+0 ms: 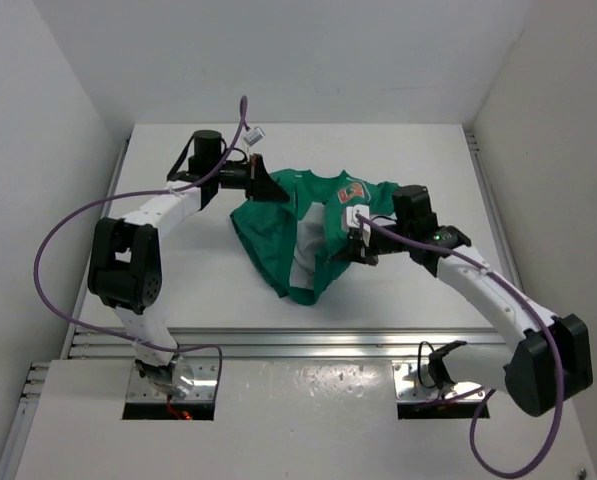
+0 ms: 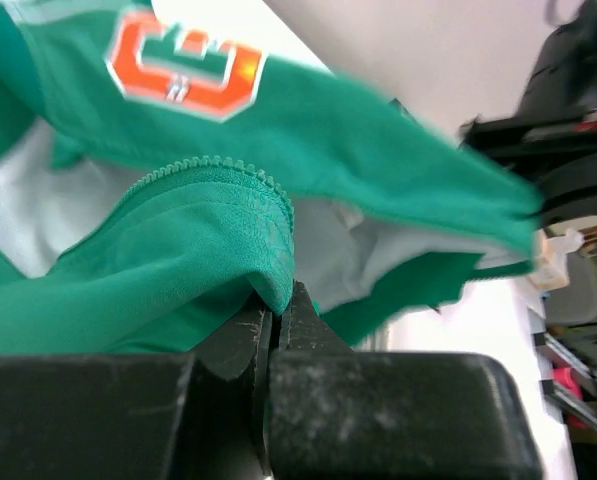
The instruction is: Zip up the jacket
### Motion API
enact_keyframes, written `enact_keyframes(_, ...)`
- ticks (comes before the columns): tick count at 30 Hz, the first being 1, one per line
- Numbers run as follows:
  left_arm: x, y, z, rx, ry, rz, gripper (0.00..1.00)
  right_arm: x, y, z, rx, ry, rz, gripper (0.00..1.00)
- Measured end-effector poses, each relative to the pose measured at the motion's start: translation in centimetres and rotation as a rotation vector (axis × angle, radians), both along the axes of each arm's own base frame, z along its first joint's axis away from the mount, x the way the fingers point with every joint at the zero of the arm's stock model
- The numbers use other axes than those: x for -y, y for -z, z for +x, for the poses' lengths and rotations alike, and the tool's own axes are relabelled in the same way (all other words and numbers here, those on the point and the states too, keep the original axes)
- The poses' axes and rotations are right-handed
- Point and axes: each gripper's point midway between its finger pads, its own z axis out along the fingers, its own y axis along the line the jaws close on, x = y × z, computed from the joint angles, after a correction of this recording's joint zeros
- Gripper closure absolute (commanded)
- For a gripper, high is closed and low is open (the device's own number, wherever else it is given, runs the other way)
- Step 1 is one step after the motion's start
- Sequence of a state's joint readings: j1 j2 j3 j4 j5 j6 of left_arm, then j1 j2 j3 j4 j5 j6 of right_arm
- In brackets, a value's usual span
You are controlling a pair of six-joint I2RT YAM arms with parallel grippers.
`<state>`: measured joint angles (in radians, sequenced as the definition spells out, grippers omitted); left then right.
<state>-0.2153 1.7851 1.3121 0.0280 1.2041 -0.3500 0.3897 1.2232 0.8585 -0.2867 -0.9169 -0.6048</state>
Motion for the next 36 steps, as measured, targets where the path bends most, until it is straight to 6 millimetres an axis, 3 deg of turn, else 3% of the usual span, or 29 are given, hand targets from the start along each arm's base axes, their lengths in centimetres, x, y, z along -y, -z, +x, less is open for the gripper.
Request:
enact_keyframes(2,0.0,-0.4,0.2,0.023,0.002,-0.001,1.00,0.4,1.4,-0.1,-0.026,0.016,-0.031,1.00)
enact_keyframes(5,0.3,-0.6,0.3,0.055,0.005,-0.002,1.00,1.1,2.8,2.4,-0.089,0.108,-0.019,1.00)
enact_keyframes(9,1.0,-1.2,0.1,0.103,0.017,-0.007,1.00,1.5,3.0,4.2,-0.159,0.204,0.072,1.00)
enact_keyframes(22,1.8,-4.9,-1.5,0.273,0.020,-0.029,1.00,-2.5,-1.6,7.6,-0.460,0.187,0.393,1.00)
enact_keyframes(30,2.1,-5.0,-1.7,0.287,0.029,-0.029,1.00,-3.6,-6.4,6.9,-0.594,0.078,0.483,1.00)
enact_keyframes(36,2.4,-5.1,-1.9,0.312,0.035,-0.026,1.00,-3.8,-7.7,6.3,-0.674,0.017,0.488,1.00)
